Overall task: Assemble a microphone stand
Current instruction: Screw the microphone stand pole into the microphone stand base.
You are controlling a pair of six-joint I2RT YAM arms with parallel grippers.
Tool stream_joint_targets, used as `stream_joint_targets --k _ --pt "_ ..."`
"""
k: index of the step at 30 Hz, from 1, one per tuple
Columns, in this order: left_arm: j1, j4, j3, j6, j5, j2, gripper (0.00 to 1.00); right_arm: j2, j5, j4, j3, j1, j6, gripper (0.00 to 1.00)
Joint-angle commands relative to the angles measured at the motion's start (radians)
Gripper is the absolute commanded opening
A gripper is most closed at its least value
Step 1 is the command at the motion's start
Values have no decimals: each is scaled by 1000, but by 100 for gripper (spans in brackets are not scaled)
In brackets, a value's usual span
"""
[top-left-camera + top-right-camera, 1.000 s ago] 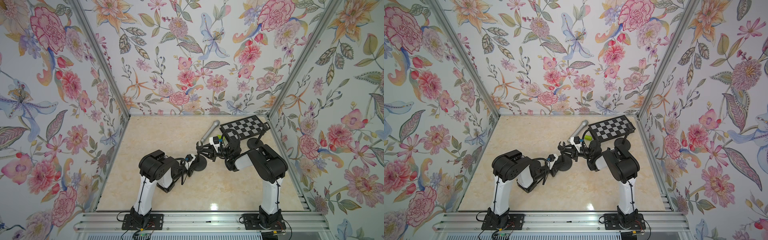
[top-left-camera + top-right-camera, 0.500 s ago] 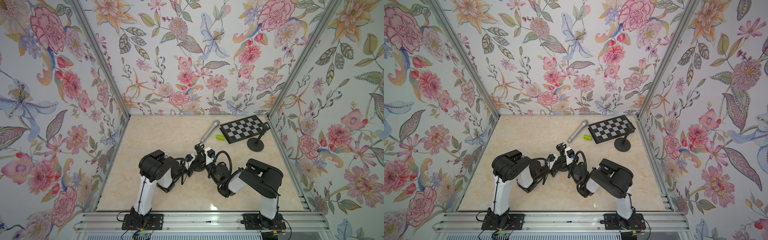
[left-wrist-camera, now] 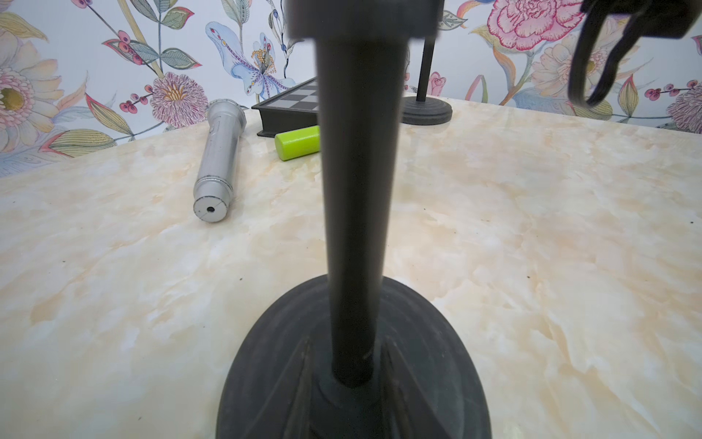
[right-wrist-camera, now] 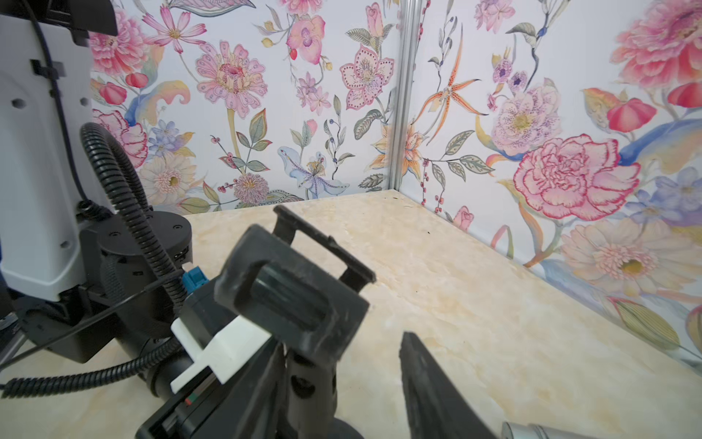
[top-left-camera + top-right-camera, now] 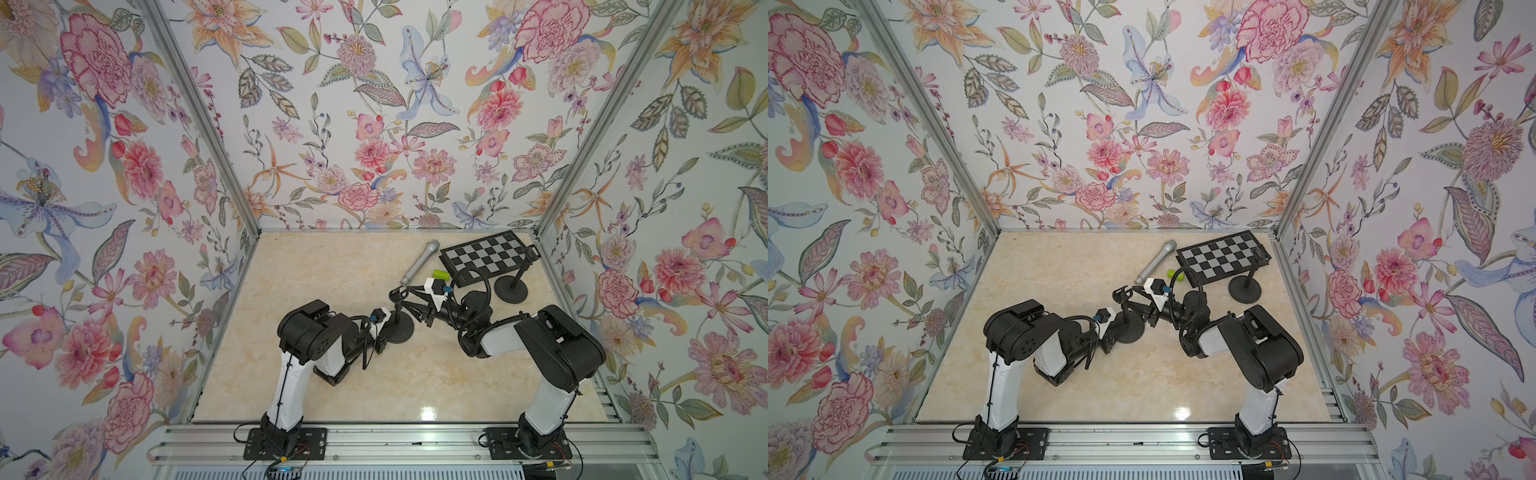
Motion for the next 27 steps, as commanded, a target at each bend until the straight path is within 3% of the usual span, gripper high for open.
stream_joint_targets --k 1,7,11,14,17,21,23,26,27 --pt "7 227 -46 5 -57 120 31 23 -222 -115 69 -14 -1 52" --pt "8 226 -50 6 -63 126 31 97 -376 -140 157 -19 42 50" --pt "16 226 -53 8 -77 120 31 146 -402 -100 198 -18 90 45" --pt "16 226 -59 6 -79 125 31 178 -416 -78 231 -24 121 36" --pt "17 227 -48 6 -78 129 31 190 -389 -52 232 -28 133 20" --pt "20 227 -58 5 -86 128 31 174 -198 -13 171 -18 132 0" --pt "20 227 -51 3 -82 133 31 154 -39 33 102 7 128 0" --pt "23 227 -56 8 -91 123 31 123 330 124 -29 93 104 0" --pt "22 226 -59 6 -94 122 31 119 508 142 -64 143 106 0"
